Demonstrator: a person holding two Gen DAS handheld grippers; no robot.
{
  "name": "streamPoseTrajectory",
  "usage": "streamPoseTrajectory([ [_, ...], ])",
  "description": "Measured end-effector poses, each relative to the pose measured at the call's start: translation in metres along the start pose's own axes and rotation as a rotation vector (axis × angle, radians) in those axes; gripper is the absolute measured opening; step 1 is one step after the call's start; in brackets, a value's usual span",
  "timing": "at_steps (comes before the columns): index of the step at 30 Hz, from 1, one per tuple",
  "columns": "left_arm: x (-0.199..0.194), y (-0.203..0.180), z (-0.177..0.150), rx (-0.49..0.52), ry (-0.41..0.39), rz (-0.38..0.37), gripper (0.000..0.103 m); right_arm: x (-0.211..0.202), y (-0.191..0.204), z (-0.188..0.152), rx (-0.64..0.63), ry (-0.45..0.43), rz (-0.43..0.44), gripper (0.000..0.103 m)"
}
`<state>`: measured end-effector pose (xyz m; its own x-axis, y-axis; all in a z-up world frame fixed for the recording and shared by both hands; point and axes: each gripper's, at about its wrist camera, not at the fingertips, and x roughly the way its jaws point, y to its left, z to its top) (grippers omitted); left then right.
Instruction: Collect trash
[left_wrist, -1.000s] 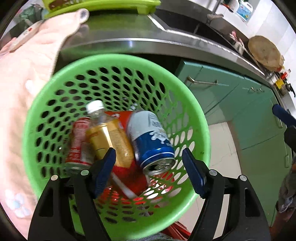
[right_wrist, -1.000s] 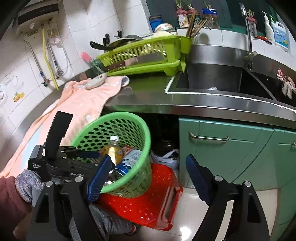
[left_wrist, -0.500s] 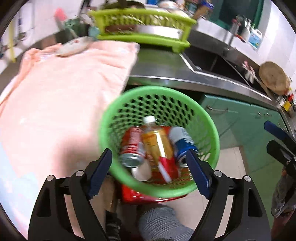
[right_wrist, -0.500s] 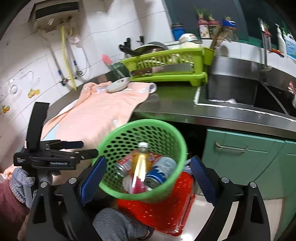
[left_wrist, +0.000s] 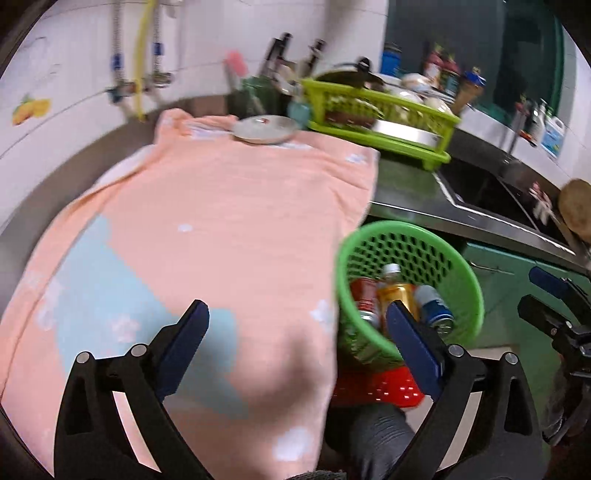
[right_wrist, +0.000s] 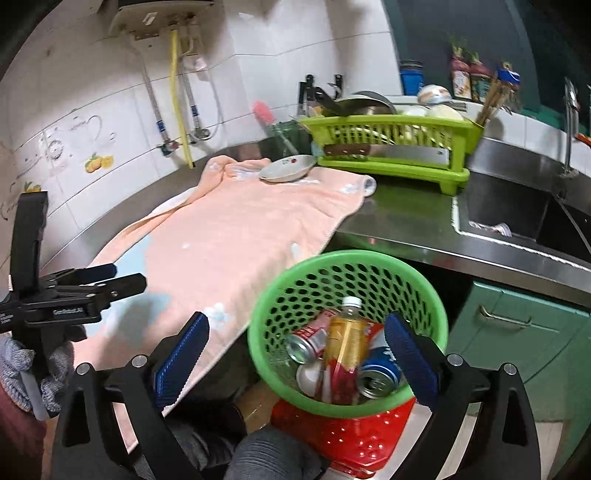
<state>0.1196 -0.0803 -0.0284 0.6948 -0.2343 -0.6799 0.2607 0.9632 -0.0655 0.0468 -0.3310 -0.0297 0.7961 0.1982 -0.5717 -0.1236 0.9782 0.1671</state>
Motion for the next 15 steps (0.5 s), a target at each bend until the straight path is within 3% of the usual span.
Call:
streamPoseTrajectory([
  [7, -0.037, 0.035, -0.013, -0.048, -0.082, 0.130, 0.097, 0.003, 0.038, 0.003, -0.059, -0.017, -0.035, 0.094],
  [15, -0.070, 0.061, -0.026, -0.115, -0.151, 0.180, 0.097, 0.000, 0.057, 0.003, -0.045, -0.029, -0.047, 0.095],
])
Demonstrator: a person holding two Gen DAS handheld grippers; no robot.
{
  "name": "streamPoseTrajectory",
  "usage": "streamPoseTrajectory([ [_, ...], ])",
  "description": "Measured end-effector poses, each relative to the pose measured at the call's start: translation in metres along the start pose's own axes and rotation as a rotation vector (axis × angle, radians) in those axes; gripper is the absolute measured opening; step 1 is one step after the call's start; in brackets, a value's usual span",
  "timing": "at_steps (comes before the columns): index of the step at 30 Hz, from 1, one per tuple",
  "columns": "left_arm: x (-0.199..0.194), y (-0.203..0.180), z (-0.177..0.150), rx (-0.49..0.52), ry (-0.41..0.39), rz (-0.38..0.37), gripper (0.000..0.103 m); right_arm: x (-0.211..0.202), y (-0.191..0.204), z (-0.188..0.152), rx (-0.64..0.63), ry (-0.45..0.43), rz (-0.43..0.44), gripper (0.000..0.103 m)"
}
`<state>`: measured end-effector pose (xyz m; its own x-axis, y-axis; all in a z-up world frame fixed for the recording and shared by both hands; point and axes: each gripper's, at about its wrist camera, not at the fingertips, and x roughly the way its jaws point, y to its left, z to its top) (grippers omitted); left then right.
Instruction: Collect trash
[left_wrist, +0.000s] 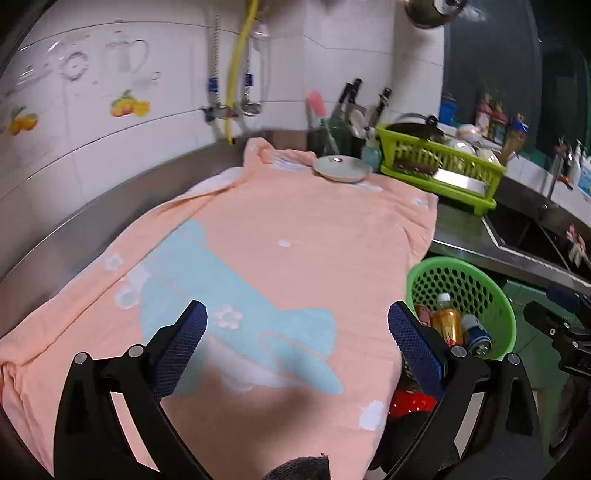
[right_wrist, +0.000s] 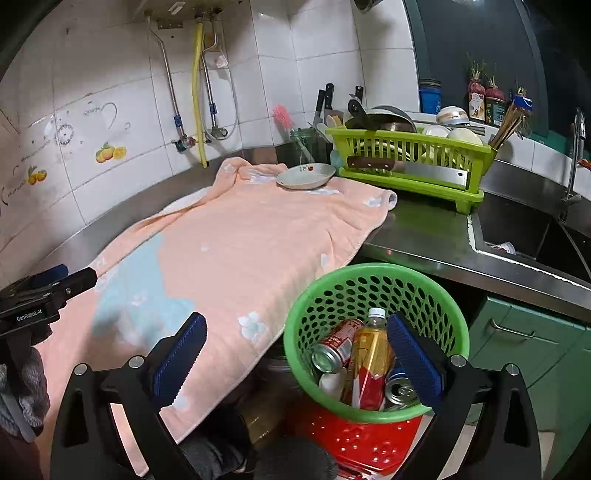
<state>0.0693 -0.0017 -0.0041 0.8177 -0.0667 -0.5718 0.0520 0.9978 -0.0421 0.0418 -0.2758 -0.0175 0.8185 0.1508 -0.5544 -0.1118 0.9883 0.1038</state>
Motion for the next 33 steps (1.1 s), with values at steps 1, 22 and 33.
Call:
streamPoseTrajectory([
  [1, -0.003, 0.003, -0.001, -0.010, -0.006, 0.002, 0.097, -0.002, 0.003, 0.000, -0.007, -0.006, -0.013, 0.095],
  [22, -0.020, 0.011, -0.017, -0.064, -0.046, 0.036, 0.097, -0.018, 0.006, -0.005, 0.031, -0.031, -0.034, 0.095],
  [33, -0.019, 0.007, -0.018, -0.053, -0.040, 0.014, 0.097, -0.018, 0.010, -0.005, 0.027, -0.036, -0.040, 0.095],
])
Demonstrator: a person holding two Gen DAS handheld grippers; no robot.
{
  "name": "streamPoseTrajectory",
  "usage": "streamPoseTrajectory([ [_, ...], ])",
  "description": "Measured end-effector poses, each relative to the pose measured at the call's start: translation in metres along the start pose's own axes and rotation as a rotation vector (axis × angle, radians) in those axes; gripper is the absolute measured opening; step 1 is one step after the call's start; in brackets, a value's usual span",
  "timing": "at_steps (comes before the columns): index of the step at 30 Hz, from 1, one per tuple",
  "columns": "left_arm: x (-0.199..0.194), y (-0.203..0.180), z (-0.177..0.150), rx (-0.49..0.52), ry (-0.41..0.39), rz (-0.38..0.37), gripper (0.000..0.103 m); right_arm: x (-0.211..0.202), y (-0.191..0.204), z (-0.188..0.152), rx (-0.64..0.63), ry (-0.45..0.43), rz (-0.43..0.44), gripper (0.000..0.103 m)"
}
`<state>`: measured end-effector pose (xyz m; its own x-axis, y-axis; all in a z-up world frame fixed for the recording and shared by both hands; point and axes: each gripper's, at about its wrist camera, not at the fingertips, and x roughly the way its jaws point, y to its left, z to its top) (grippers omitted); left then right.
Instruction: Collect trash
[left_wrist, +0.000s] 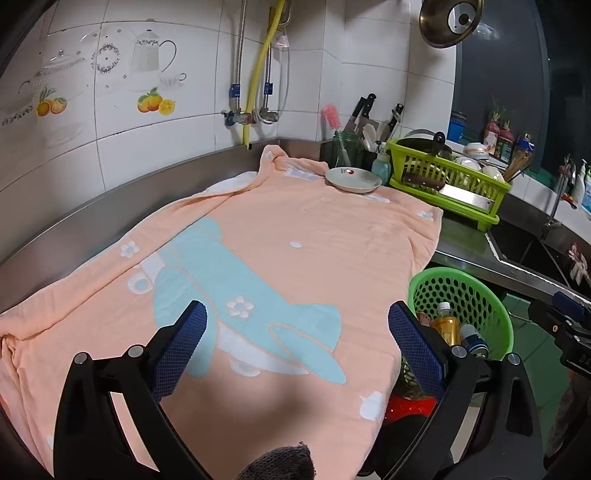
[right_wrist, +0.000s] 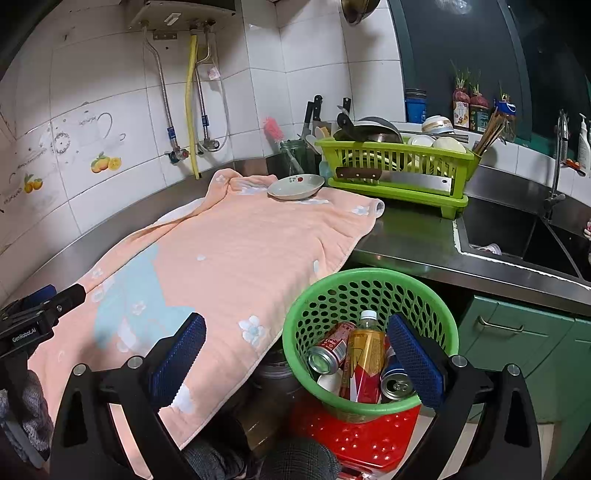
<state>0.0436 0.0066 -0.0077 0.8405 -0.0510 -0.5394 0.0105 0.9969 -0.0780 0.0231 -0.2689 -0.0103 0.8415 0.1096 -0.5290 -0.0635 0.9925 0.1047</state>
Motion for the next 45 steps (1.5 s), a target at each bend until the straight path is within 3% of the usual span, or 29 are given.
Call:
streamPoseTrajectory([
  [45, 0.005, -0.018, -0.006, 0.035, 0.021, -0.043, 0.097, 0.001, 0.007, -0.002, -0.016, 0.004, 0.001, 0.095],
])
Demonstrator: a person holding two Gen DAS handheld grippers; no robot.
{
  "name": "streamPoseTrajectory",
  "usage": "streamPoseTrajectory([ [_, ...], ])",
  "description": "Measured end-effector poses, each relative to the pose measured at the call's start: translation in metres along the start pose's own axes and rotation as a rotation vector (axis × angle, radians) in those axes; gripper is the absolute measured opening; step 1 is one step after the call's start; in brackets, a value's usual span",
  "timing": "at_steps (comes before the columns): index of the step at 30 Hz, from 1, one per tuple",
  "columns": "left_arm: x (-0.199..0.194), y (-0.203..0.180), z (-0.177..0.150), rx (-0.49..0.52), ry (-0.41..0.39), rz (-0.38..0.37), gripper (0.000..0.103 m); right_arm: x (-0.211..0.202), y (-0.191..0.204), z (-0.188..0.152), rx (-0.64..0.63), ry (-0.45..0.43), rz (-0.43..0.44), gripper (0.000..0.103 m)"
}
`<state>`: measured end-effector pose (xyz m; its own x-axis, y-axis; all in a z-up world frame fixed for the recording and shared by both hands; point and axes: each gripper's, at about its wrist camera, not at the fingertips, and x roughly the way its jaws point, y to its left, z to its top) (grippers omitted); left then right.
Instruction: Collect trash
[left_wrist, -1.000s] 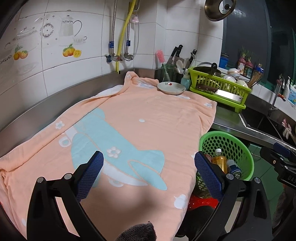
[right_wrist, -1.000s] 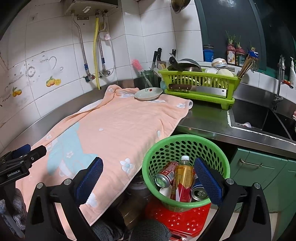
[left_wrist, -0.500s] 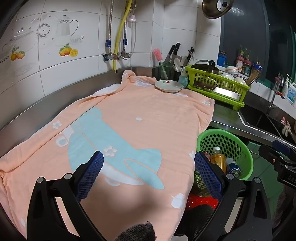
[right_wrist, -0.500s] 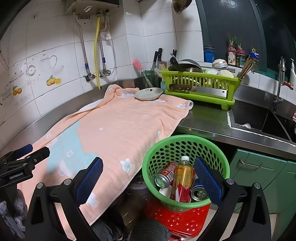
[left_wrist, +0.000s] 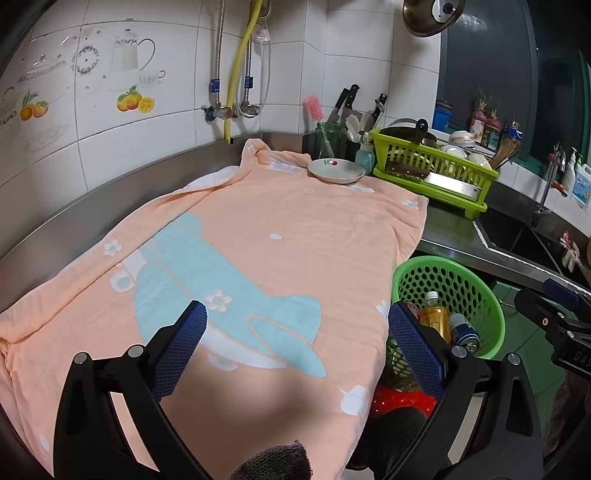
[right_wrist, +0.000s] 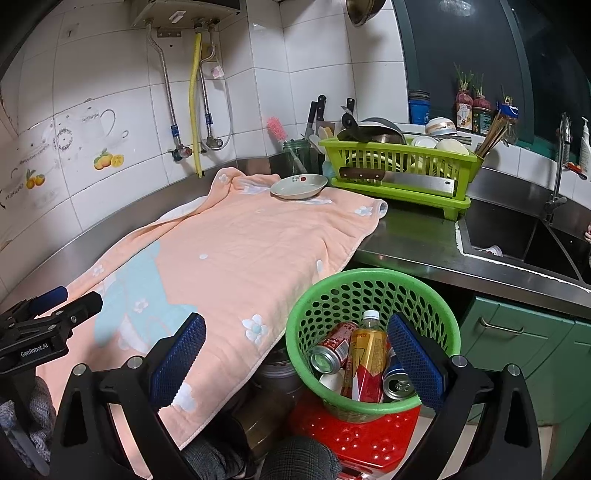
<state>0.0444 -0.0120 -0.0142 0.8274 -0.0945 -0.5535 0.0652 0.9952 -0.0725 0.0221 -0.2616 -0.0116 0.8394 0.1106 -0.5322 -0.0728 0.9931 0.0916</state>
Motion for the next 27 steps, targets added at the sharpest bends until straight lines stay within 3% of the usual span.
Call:
streamPoseTrajectory([
  [27, -0.0012, 0.0024, -0.0010, -0.011, -0.013, 0.002, 0.097, 0.0001, 0.0011, -0.0015, 0.010, -0.004, 0.000, 0.095],
])
